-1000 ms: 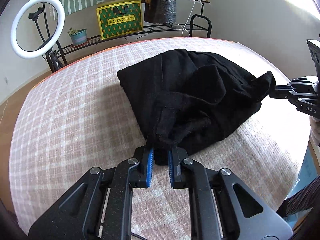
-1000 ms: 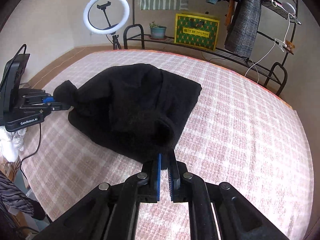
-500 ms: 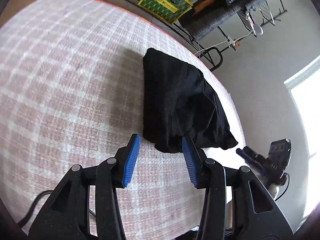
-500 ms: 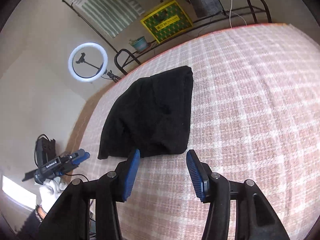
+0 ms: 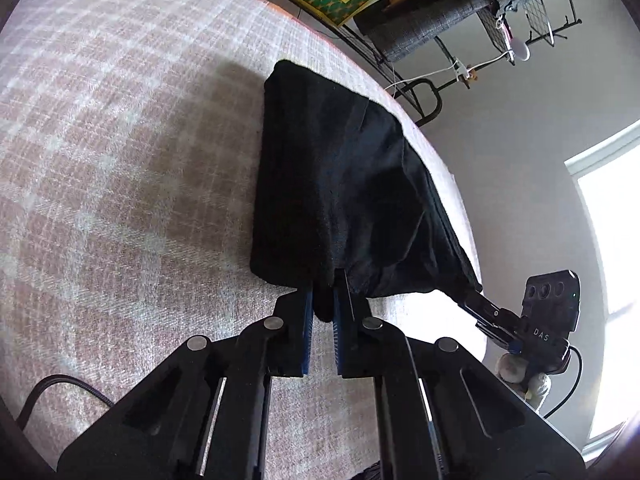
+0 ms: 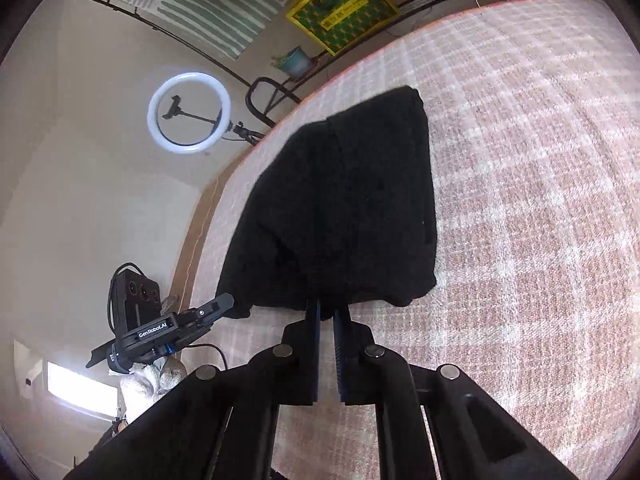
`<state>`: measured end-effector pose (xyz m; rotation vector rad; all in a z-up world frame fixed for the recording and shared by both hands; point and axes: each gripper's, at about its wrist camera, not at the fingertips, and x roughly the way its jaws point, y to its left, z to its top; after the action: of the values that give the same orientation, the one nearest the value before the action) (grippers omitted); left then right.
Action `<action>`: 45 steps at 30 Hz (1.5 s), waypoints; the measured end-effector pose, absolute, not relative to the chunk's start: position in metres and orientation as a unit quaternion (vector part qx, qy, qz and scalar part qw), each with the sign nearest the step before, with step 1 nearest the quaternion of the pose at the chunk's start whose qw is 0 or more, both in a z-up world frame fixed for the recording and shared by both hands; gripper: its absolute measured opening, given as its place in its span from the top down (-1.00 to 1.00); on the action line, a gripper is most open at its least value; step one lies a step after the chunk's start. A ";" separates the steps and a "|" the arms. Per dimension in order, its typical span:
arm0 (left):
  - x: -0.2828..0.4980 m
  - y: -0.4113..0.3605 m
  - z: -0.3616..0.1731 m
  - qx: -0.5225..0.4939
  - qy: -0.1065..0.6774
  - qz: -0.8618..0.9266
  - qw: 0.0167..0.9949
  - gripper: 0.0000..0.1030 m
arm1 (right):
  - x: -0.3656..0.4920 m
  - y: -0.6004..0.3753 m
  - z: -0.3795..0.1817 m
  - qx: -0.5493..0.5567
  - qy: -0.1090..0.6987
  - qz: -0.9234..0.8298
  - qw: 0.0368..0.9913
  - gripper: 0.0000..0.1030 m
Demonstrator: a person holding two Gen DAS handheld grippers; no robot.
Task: Fold large clothes
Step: 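Open both grippers and press the folded sweater flat, then lower both grippers onto the sweater's folded edge and grasp it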
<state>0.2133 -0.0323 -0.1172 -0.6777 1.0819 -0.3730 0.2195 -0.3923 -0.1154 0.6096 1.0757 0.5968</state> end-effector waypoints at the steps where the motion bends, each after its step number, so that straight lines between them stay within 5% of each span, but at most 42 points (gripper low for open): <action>1: 0.210 -0.028 -0.112 -0.324 0.497 -0.179 0.785 0.88 | 0.216 -0.396 -0.108 0.292 0.487 0.283 0.773 0.93; 5: 0.204 -0.020 -0.113 -0.308 0.498 -0.173 0.792 0.89 | 0.204 -0.413 -0.092 0.319 0.456 0.304 0.773 0.94; 13: 0.212 -0.030 -0.145 -0.275 0.530 -0.144 0.789 0.87 | 0.206 -0.407 -0.154 0.260 0.534 0.239 0.768 0.92; 15: 0.212 -0.031 -0.141 -0.266 0.530 -0.144 0.792 0.73 | 0.206 -0.406 -0.156 0.244 0.548 0.235 0.765 0.82; 18: 0.211 -0.026 -0.133 -0.252 0.531 -0.136 0.798 0.32 | 0.204 -0.408 -0.146 0.216 0.560 0.252 0.759 0.18; 26: 0.216 -0.016 -0.086 -0.263 0.472 -0.140 0.830 0.31 | 0.210 -0.422 -0.085 0.171 0.490 0.289 0.804 0.09; 33: 0.229 -0.088 -0.098 -0.218 0.501 -0.211 0.810 0.32 | 0.229 -0.408 -0.128 0.199 0.545 0.262 0.771 -0.13; 36: 0.239 -0.106 -0.108 -0.213 0.513 -0.213 0.803 0.32 | 0.232 -0.406 -0.140 0.227 0.554 0.268 0.755 0.01; 39: 0.248 -0.121 -0.102 -0.191 0.506 -0.211 0.814 0.32 | 0.231 -0.409 -0.140 0.280 0.538 0.281 0.743 0.80; 45: 0.264 -0.139 -0.087 -0.186 0.485 -0.225 0.824 0.32 | 0.219 -0.429 -0.110 0.341 0.486 0.297 0.748 0.88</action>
<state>0.2639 -0.1389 -0.0872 -0.3957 1.0310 -0.4794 0.2193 -0.4288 -0.1100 0.7463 1.0641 0.6493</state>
